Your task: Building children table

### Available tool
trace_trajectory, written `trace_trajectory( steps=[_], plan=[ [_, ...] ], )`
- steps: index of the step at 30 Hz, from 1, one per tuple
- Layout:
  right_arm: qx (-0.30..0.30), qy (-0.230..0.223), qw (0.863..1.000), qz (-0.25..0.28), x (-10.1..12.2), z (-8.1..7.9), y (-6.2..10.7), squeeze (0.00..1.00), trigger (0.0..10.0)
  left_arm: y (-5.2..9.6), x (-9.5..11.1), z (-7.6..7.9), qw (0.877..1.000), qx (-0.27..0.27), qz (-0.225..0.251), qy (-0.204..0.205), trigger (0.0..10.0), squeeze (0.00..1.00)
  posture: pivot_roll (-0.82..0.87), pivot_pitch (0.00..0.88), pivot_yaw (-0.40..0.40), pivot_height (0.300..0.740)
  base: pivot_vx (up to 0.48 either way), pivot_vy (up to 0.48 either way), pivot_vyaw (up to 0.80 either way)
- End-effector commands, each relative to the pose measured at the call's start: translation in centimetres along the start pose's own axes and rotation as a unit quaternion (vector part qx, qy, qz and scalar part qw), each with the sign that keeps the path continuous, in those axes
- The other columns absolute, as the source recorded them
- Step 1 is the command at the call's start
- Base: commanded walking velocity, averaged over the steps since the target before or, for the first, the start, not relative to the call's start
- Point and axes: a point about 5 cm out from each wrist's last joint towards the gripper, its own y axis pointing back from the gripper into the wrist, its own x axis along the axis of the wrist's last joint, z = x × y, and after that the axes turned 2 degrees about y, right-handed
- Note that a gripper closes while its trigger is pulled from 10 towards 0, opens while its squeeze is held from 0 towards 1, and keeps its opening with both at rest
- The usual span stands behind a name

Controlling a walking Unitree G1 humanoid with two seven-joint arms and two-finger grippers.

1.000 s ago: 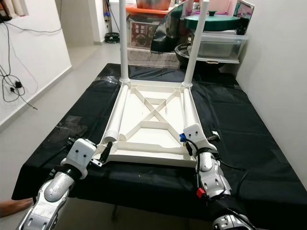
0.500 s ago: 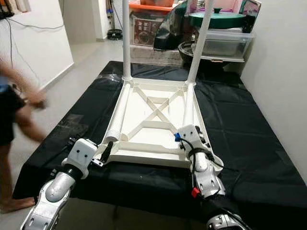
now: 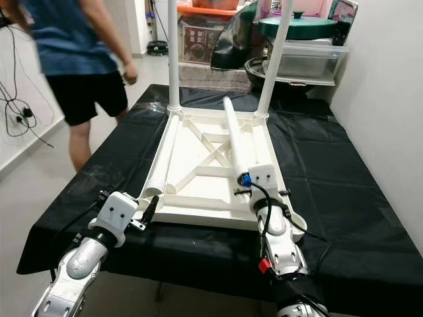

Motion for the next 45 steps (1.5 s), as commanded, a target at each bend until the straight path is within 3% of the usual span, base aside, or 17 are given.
trace_trajectory(
  steps=[1, 4, 5, 9, 10, 11, 12, 13, 15, 18, 20, 24, 27, 30, 33, 37, 45],
  plan=[
    [0.004, -0.021, 0.999, 0.029, 1.0, 0.4, 0.2, 0.00, 0.0, 0.0, -0.4, 0.0, 1.000, 0.001, -0.009, -0.001, 10.0, 0.00, 0.03, 0.000, -0.071, 0.740, 0.000, 0.000, 0.00],
    [0.022, -0.052, 0.996, 0.064, 2.4, 1.0, 0.7, 0.00, 0.0, -0.1, -0.4, -0.2, 1.000, 0.008, -0.008, 0.008, 10.0, 0.00, 0.03, 0.000, -0.071, 0.740, 0.000, 0.000, 0.00],
    [0.038, -0.091, 0.992, 0.073, 2.8, 1.4, 1.0, 0.00, 0.0, -0.2, -0.4, -0.7, 0.998, 0.025, -0.015, 0.062, 10.0, 0.00, 0.03, 0.000, -0.071, 0.740, 0.000, 0.000, 0.00],
    [0.049, -0.119, 0.988, 0.080, 3.0, 1.6, 1.2, 0.00, 0.0, -0.3, -0.4, -1.0, 0.994, 0.036, -0.018, 0.102, 10.0, 0.00, 0.03, 0.000, -0.071, 0.740, 0.000, 0.000, 0.00],
    [0.082, -0.164, 0.980, 0.082, 3.1, 1.5, 1.7, 0.00, 0.0, -0.5, -0.2, -1.7, 0.980, 0.057, -0.019, 0.187, 10.0, 0.00, 0.03, 0.000, -0.072, 0.740, 0.000, 0.000, 0.00],
    [0.137, -0.233, 0.959, 0.080, 3.1, 1.0, 2.5, 0.00, 0.0, -0.6, 0.4, -2.3, 0.951, 0.047, -0.010, 0.304, 10.0, 0.00, 0.03, 0.000, -0.076, 0.740, 0.000, 0.000, 0.00],
    [0.137, -0.233, 0.959, 0.080, 3.1, 1.0, 2.5, 0.00, 0.0, -0.6, 0.4, -2.3, 0.951, 0.047, -0.010, 0.304, 10.0, 0.00, 0.03, 0.000, -0.076, 0.740, 0.000, 0.000, 0.00],
    [0.184, -0.277, 0.940, 0.076, 3.1, 0.3, 3.3, 0.00, 0.0, -0.5, 1.1, -2.5, 0.919, 0.018, 0.011, 0.394, 10.0, 0.00, 0.04, 0.000, -0.075, 0.740, 0.000, 0.000, 0.00],
    [0.237, -0.316, 0.916, 0.069, 3.0, -0.8, 4.2, 0.00, 0.0, -0.2, 2.4, -2.5, 0.881, -0.040, 0.046, 0.469, 10.0, 0.00, 0.04, 0.000, -0.074, 0.740, 0.000, 0.000, 0.00],
    [0.255, -0.329, 0.907, 0.062, 2.8, -1.5, 4.5, 0.00, 0.0, -0.1, 3.0, -2.3, 0.867, -0.077, 0.062, 0.489, 10.0, 0.00, 0.04, 0.000, -0.069, 0.740, 0.000, 0.000, 0.00],
    [0.273, -0.358, 0.891, 0.061, 2.9, -2.0, 4.9, 0.00, 0.0, -0.2, 3.6, -2.2, 0.844, -0.105, 0.078, 0.520, 10.0, 0.00, 0.04, 0.000, -0.066, 0.740, 0.000, 0.000, 0.00],
    [0.284, -0.373, 0.881, 0.061, 3.1, -2.2, 5.1, 0.00, 0.0, -0.2, 3.9, -2.2, 0.834, -0.114, 0.085, 0.533, 10.0, 0.00, 0.04, 0.000, -0.066, 0.740, 0.000, 0.000, 0.00],
    [0.357, -0.402, 0.840, 0.065, 3.4, -3.0, 7.1, 0.00, 0.0, -0.7, 3.2, -2.3, 0.805, -0.116, 0.079, 0.576, 10.0, 0.00, 0.03, 0.000, -0.061, 0.740, 0.000, 0.000, 0.00],
    [0.385, -0.405, 0.827, 0.062, 3.3, -3.2, 7.9, 0.00, 0.0, -0.9, 2.8, -2.4, 0.796, -0.111, 0.075, 0.591, 10.0, 0.00, 0.02, 0.000, -0.060, 0.740, 0.000, 0.000, 0.00],
    [0.456, -0.400, 0.794, 0.031, 2.9, -3.4, 10.1, 0.00, 0.0, -0.9, 3.0, -2.8, 0.764, -0.131, 0.071, 0.628, 10.0, 0.00, 0.02, 0.000, -0.061, 0.740, 0.000, 0.000, 0.00],
    [0.471, -0.383, 0.795, 0.010, 2.3, -3.4, 10.5, 0.00, 0.0, -0.8, 3.4, -3.0, 0.751, -0.146, 0.079, 0.639, 10.0, 0.00, 0.02, 0.000, -0.061, 0.740, 0.000, 0.000, 0.00],
    [0.507, -0.358, 0.784, -0.019, 1.4, -3.0, 11.3, 0.00, 0.0, -1.0, 3.1, -4.2, 0.748, -0.128, 0.084, 0.646, 10.0, 0.00, 0.02, 0.000, -0.069, 0.740, 0.000, 0.000, 0.00]
  ],
)
